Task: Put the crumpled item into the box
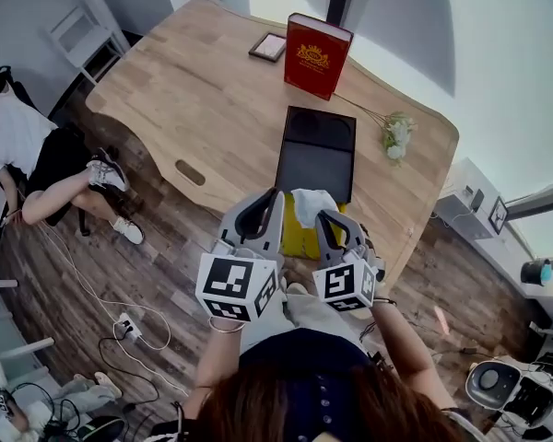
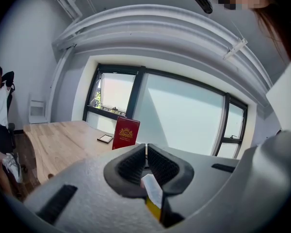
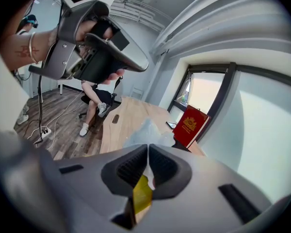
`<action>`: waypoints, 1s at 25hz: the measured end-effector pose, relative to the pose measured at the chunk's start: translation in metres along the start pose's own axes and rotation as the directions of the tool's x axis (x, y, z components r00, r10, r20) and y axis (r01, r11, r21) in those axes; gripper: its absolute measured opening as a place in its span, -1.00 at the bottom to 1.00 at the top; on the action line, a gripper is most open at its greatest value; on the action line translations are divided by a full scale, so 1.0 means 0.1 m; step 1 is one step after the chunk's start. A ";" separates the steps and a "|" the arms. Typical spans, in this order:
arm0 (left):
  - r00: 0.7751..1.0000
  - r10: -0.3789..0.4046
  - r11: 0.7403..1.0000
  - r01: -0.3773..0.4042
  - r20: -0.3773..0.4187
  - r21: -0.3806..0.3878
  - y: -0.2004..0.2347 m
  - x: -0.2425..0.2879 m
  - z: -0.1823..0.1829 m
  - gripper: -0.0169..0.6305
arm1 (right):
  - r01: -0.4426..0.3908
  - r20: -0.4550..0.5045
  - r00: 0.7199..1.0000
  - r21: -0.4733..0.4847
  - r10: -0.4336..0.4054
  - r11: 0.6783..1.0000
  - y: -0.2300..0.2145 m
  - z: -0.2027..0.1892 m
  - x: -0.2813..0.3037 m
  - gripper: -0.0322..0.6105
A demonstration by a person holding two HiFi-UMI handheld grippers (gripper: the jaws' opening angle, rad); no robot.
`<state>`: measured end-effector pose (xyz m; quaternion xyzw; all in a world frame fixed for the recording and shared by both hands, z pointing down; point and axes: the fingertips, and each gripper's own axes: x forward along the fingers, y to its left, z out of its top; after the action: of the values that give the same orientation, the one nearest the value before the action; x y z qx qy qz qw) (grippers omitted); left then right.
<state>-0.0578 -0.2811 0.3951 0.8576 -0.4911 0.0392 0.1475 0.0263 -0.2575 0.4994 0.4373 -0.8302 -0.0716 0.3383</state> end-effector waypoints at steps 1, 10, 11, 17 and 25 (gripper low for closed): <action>1.000 0.001 1.000 -0.001 -0.002 -0.003 0.02 0.02 -0.01 -0.84 | -0.008 -0.007 1.000 -0.005 0.008 1.000 0.02 -0.03 0.04 -0.81; 1.000 0.013 1.000 -0.014 -0.020 -0.019 0.17 0.10 -0.07 -0.84 | -0.085 -0.063 0.995 -0.036 0.082 0.996 0.23 -0.27 0.36 -0.81; 1.000 0.016 1.000 -0.017 -0.022 -0.021 0.18 0.11 -0.08 -0.84 | -0.093 -0.072 0.993 -0.037 0.090 0.995 0.25 -0.31 0.38 -0.81; 0.999 0.043 0.998 -0.044 -0.031 -0.034 0.29 0.12 -0.12 -0.84 | -0.144 -0.125 0.982 -0.035 0.138 0.989 0.39 -0.52 0.53 -0.81; 0.996 0.069 0.997 -0.071 -0.048 -0.035 0.37 0.11 -0.18 -0.84 | -0.203 -0.193 0.961 -0.013 0.196 0.979 0.54 -0.79 0.68 -0.81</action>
<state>-0.0820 -0.3027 0.4227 0.8358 -0.5180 0.0552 0.1732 0.0129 -0.2637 0.6159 0.3507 -0.8326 -0.0087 0.4287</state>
